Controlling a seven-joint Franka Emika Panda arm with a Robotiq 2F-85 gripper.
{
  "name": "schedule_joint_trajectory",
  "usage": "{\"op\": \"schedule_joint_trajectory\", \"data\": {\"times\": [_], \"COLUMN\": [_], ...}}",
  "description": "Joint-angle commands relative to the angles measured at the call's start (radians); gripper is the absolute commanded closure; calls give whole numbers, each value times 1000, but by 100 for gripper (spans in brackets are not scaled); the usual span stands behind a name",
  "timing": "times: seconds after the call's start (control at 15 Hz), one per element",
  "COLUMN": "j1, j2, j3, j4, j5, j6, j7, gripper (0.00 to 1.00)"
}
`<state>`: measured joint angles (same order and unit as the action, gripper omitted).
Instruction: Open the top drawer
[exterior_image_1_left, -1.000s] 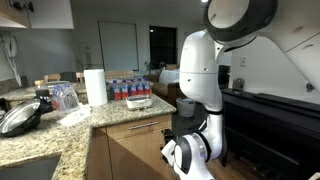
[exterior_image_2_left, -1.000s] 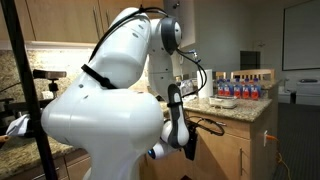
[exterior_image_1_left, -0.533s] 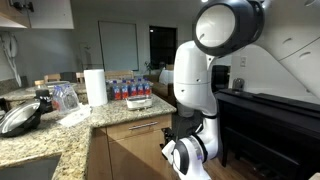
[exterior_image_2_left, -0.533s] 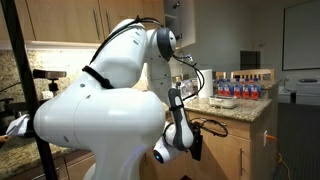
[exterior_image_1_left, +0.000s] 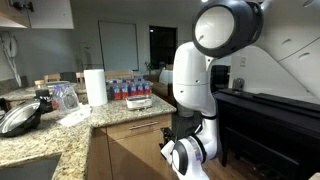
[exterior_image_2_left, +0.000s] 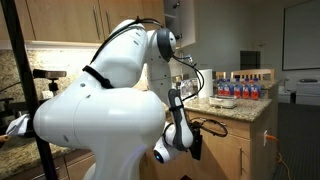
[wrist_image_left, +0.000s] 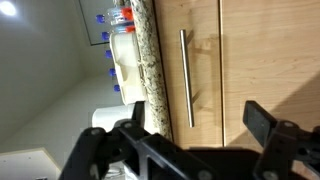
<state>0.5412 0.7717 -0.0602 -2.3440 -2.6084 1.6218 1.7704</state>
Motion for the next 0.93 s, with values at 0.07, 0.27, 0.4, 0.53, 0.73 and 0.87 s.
{"op": "schedule_joint_trajectory", "data": {"times": [0.07,0.27,0.4,0.53,0.73,0.87], "j1": [25,28,23,14,-12,-20], "j2": [107,172,202,222,237,248], "j3": [-2,-1,-4,-14,-17,-30], "j4": [109,200,266,335,435,499], "j5": [14,23,34,34,15,25], "j6": [-124,-153,-136,-110,-54,26], "j7": [-18,-39,-61,-84,-162,-224], "gripper": [0,0,0,0,0,0]}}
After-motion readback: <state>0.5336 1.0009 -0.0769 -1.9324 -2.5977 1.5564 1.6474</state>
